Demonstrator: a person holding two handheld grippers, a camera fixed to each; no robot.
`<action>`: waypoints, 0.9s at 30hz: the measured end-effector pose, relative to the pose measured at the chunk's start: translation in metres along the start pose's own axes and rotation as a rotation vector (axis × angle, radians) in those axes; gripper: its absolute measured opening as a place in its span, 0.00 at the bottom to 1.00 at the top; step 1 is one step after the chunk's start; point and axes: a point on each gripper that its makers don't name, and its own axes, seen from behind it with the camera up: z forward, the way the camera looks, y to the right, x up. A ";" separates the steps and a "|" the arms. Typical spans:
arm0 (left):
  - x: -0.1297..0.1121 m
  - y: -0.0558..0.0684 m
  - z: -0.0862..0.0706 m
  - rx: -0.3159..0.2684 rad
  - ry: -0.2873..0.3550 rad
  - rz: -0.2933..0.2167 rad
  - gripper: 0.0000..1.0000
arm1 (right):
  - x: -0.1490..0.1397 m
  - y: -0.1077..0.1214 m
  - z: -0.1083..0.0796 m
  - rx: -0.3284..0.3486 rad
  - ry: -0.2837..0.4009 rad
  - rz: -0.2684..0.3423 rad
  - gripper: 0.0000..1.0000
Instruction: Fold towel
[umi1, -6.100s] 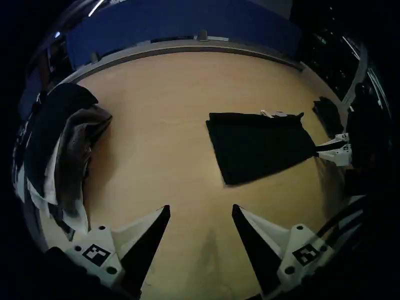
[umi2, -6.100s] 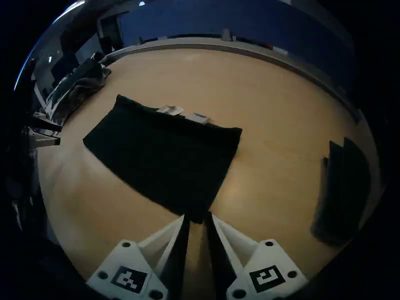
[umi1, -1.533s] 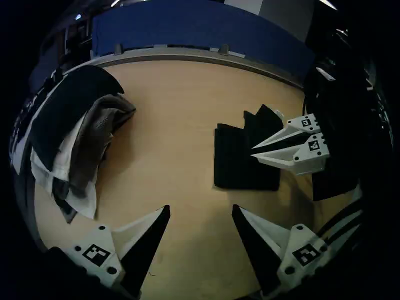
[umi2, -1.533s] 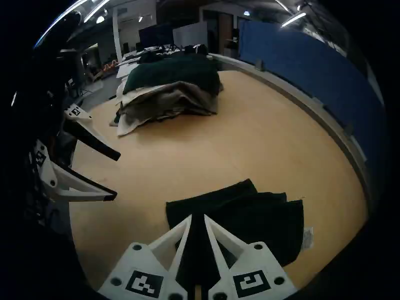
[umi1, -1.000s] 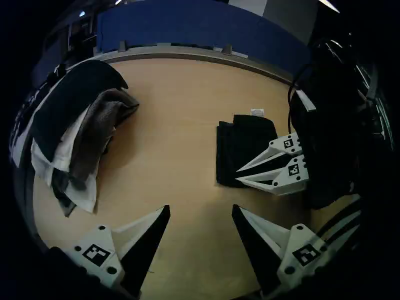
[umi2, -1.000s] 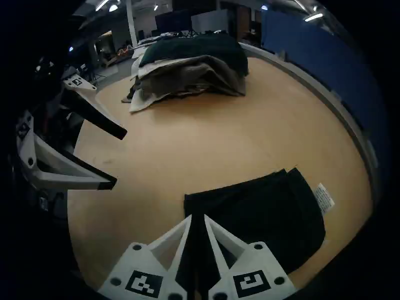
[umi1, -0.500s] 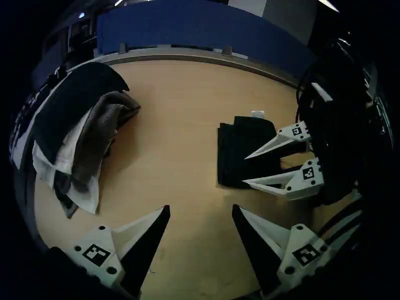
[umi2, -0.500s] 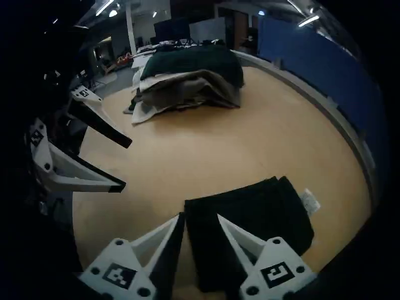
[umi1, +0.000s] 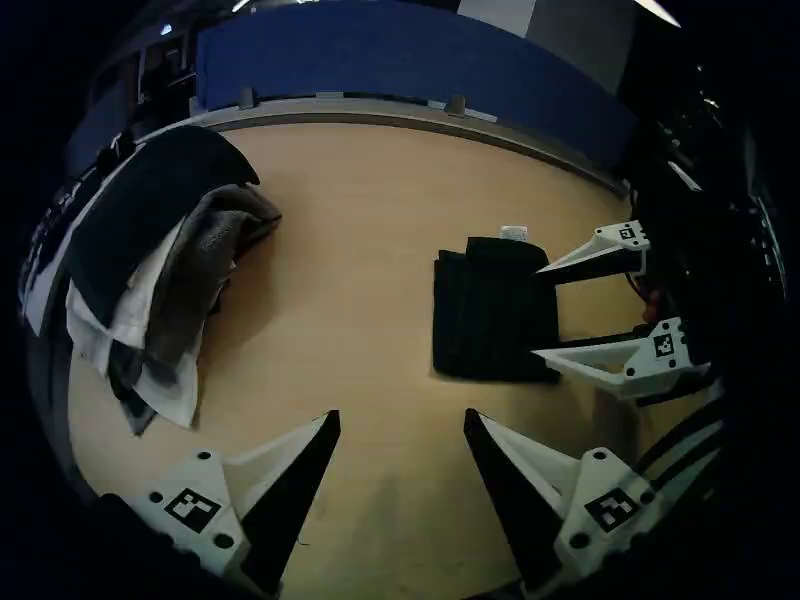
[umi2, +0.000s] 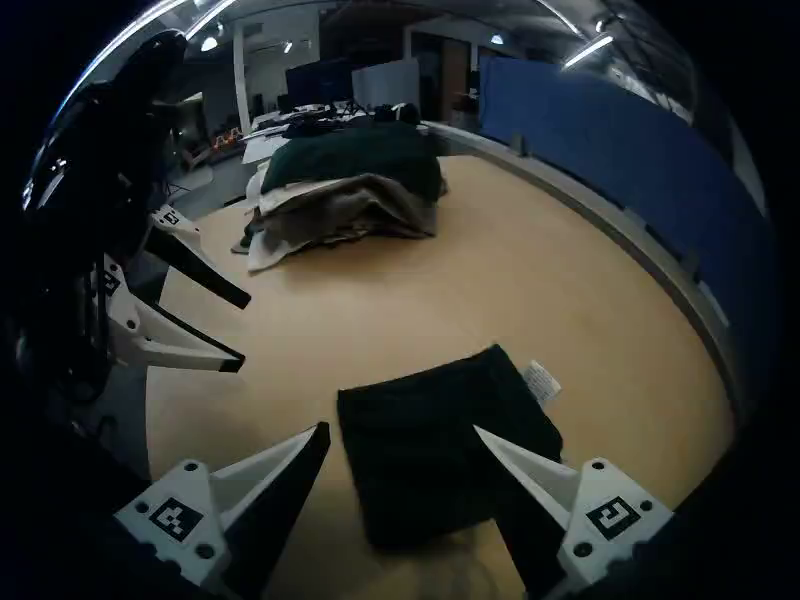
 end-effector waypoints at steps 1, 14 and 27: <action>0.000 0.001 0.000 -0.001 0.000 0.002 0.92 | -0.002 0.003 -0.001 -0.010 0.001 0.007 1.00; 0.003 0.005 0.001 -0.004 -0.002 0.016 0.92 | -0.027 0.035 -0.003 -0.080 -0.024 0.060 1.00; 0.000 0.005 0.002 -0.003 -0.005 0.014 0.92 | -0.049 0.041 0.015 -0.068 -0.075 0.110 1.00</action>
